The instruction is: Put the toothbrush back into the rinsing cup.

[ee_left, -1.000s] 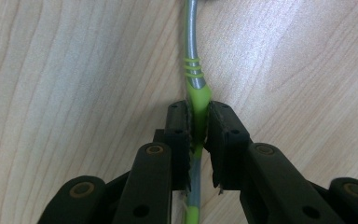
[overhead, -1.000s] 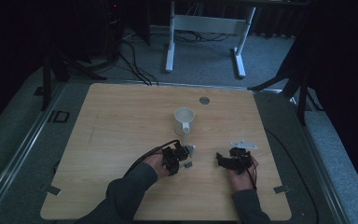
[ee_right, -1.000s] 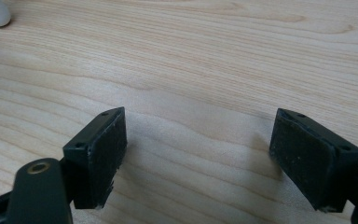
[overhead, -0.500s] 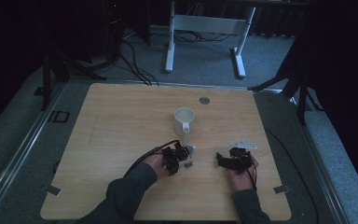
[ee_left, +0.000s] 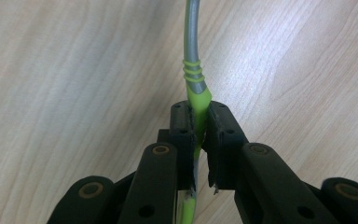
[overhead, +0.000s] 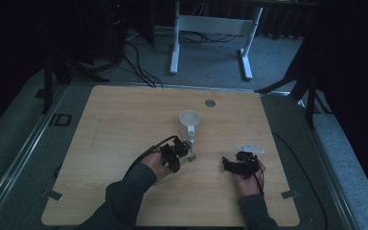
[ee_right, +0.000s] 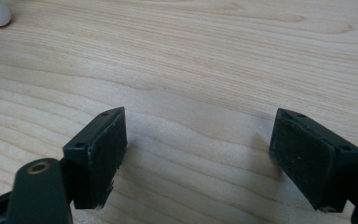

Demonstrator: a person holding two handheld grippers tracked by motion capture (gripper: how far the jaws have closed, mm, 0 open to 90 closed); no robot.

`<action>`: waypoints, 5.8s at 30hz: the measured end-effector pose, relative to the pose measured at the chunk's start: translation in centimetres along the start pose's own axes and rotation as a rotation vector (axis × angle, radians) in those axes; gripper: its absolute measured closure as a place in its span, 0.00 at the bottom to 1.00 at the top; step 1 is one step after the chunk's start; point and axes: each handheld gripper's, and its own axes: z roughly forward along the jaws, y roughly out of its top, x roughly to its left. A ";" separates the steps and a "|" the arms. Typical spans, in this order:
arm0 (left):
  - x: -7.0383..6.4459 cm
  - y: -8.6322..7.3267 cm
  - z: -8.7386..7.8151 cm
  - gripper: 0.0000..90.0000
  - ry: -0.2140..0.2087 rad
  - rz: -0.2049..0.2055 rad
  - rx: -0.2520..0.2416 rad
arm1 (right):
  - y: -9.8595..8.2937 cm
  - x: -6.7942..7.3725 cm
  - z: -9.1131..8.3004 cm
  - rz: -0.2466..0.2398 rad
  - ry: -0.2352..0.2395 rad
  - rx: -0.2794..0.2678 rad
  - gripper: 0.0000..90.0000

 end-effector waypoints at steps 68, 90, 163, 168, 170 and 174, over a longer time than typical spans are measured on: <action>2.8 -2.9 -6.8 0.91 0.147 -0.211 -0.469 | 0.0 0.0 0.0 0.001 0.000 -0.001 0.20; 2.8 -3.5 -8.0 0.91 0.223 -0.221 -0.659 | 0.0 0.0 0.0 0.002 0.000 0.000 0.20; 1.9 -2.3 -9.0 0.91 0.259 -0.145 -0.936 | 0.0 0.0 0.0 -0.003 0.002 -0.001 0.20; 1.9 -2.0 -8.9 0.91 0.243 -0.146 -0.945 | 0.0 0.0 0.0 -0.004 0.003 -0.002 0.20; 1.9 -1.9 -8.9 0.91 0.238 -0.144 -0.947 | 0.0 0.0 0.0 -0.004 0.003 -0.002 0.20; 1.9 -1.8 -8.8 0.91 0.233 -0.142 -0.959 | 0.0 0.0 0.0 -0.004 0.003 -0.002 0.20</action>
